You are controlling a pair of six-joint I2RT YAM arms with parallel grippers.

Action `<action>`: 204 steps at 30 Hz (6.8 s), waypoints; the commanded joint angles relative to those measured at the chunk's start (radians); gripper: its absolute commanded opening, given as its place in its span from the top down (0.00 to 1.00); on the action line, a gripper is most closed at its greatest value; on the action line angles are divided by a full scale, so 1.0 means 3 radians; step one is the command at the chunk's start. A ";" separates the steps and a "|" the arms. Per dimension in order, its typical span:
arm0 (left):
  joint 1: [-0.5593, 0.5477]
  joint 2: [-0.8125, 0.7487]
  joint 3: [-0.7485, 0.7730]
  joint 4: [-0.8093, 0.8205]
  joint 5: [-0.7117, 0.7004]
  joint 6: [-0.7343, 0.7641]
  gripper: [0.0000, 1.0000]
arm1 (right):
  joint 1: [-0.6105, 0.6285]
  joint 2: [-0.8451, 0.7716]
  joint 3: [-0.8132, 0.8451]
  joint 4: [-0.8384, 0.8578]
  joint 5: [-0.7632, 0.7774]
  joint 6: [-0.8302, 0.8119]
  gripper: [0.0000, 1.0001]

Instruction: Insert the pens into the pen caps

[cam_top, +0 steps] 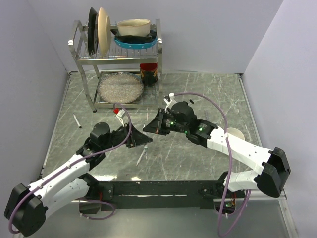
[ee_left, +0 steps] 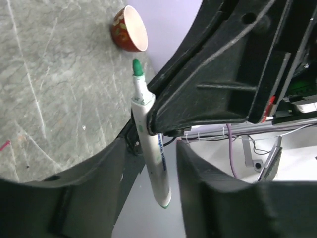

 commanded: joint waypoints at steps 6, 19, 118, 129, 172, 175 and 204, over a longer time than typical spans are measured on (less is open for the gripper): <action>-0.0016 -0.0189 -0.0001 0.0093 -0.0032 -0.0062 0.94 | 0.0077 -0.0071 0.0043 0.0221 0.0143 0.0085 0.99; -0.0011 -0.0373 0.0975 -0.1936 -0.0891 0.1354 0.99 | -0.0953 0.0101 0.0584 -0.0781 0.0971 -0.1320 0.44; 0.0014 -0.0496 0.0224 -0.0460 0.0111 0.0475 0.99 | -0.0025 -0.0225 0.0170 0.0655 0.0368 -0.0340 1.00; 0.0014 -0.0567 0.0189 -0.0419 0.0106 0.0424 0.99 | 0.0057 -0.0153 0.0257 0.0497 0.0583 -0.0355 1.00; 0.0014 -0.0598 0.0153 -0.0388 0.0095 0.0393 0.99 | 0.0277 -0.0066 0.0534 0.0185 0.0849 -0.0447 1.00; 0.0014 -0.0598 0.0143 -0.0378 0.0095 0.0388 0.99 | 0.0277 -0.0071 0.0483 0.0226 0.0834 -0.0422 1.00; 0.0014 -0.0598 0.0168 -0.0332 0.0065 0.0368 0.99 | 0.0282 -0.0071 0.0339 0.0241 0.0757 -0.0427 1.00</action>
